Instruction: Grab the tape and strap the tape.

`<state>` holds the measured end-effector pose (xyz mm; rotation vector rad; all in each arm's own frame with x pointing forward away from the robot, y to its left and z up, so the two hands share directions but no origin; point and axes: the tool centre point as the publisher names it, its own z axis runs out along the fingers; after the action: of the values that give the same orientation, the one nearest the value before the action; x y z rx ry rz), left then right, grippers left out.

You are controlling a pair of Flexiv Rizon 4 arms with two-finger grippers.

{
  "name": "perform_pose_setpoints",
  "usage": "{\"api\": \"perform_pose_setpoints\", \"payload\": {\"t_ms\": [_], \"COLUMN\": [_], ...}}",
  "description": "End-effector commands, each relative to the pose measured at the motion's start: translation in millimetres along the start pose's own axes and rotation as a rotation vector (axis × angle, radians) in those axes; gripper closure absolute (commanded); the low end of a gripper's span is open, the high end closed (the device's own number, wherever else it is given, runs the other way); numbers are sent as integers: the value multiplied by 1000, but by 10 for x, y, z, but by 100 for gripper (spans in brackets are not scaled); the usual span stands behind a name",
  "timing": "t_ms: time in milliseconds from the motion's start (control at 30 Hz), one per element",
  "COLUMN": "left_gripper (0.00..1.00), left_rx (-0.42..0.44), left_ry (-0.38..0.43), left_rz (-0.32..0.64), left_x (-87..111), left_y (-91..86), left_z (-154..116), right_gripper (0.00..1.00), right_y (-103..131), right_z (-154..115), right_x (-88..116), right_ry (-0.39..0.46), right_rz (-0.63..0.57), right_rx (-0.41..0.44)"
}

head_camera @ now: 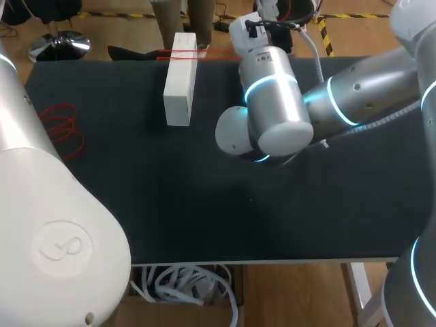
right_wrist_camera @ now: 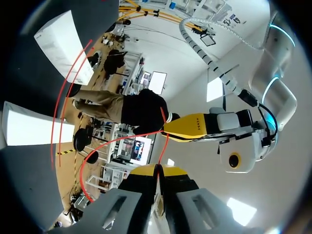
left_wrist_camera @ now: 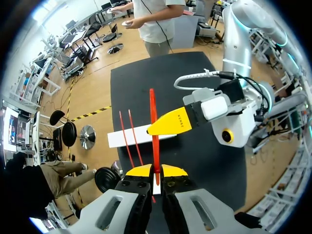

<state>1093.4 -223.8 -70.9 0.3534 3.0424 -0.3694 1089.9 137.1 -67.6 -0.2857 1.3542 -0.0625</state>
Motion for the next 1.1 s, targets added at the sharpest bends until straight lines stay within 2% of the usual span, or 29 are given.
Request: {"api": "perform_pose_setpoints", "payload": {"t_ms": [33,1100], "left_gripper": [100,100], "left_rx": [-4,-4], "left_ry": [2,2], "left_rz": [-1,-1], "left_x": [2,2], "left_y": [-12,-12], "left_z": [-9,-9], "right_gripper": [100,100], "right_y": [-30,62], "right_z": [-2,49], "right_x": [-63,-62], "right_ry": [17,38], "right_rz": [-3,1], "right_rx": [-13,-50]}}
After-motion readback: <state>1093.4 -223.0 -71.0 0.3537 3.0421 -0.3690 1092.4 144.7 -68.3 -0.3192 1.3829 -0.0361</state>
